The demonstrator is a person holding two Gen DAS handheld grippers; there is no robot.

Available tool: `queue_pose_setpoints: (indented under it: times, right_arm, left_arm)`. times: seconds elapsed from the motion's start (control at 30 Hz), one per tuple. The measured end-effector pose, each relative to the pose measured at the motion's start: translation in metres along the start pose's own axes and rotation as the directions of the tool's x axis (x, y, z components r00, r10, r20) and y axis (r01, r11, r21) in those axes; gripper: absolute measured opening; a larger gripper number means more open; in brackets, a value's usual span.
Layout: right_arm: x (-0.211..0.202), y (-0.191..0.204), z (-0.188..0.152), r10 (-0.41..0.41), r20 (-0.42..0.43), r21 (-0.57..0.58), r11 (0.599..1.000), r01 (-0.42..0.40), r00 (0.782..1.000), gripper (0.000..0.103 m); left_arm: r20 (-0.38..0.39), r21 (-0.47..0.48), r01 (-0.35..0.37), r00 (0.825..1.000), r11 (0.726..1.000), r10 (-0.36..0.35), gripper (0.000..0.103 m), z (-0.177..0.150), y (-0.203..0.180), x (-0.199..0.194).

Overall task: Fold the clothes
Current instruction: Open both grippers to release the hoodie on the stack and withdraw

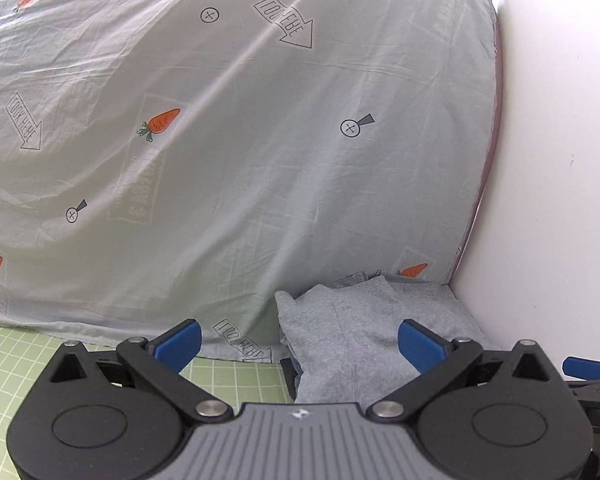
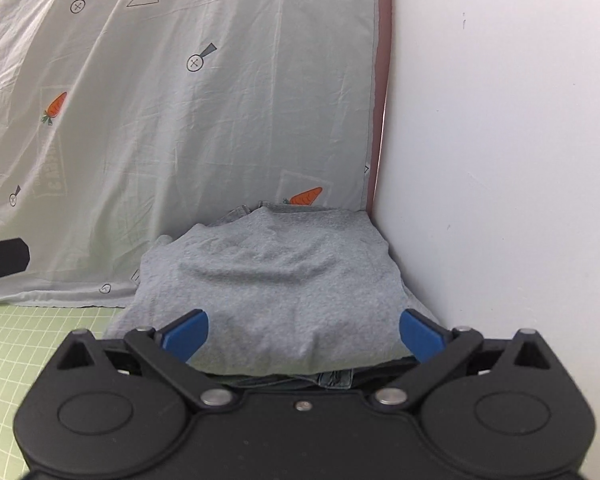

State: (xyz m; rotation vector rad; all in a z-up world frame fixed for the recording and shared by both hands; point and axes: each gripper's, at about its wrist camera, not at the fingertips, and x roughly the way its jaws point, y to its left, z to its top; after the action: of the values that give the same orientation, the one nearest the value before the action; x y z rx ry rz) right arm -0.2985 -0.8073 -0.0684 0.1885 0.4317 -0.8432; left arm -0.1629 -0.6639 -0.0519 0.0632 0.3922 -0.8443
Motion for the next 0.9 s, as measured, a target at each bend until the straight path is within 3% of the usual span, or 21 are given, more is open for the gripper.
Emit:
queue_pose_setpoints:
  times: [0.13, 0.23, 0.33, 0.6, 0.9]
  right_arm:
    - [-0.044, 0.012, -0.022, -0.029, -0.051, 0.009, 1.000, 0.029, 0.998, 0.103]
    - [-0.075, 0.019, -0.041, -0.039, -0.085, 0.042, 0.998, 0.042, 0.996, 0.103]
    - [-0.100, 0.026, -0.057, -0.060, -0.128, 0.063, 0.996, 0.069, 0.990, 0.103]
    - [-0.157, 0.050, -0.085, -0.113, -0.144, 0.098, 0.987, 0.128, 0.983, 0.103]
    - [-0.195, 0.087, -0.111, -0.121, -0.185, 0.084, 0.987, 0.138, 0.975, 0.103]
  left_arm:
    - [-0.084, 0.092, -0.036, 0.995, 0.995, 0.044, 0.103, -0.014, 0.002, -0.038]
    - [-0.088, 0.157, 0.013, 0.996, 0.988, 0.001, 0.103, -0.025, 0.011, -0.067]
    - [-0.116, 0.155, 0.068, 0.992, 0.986, -0.051, 0.103, -0.034, 0.024, -0.092]
    - [-0.188, 0.149, 0.153, 0.974, 0.977, -0.124, 0.103, -0.055, 0.050, -0.136]
    - [-0.224, 0.136, 0.184, 0.963, 0.973, -0.151, 0.103, -0.070, 0.080, -0.169]
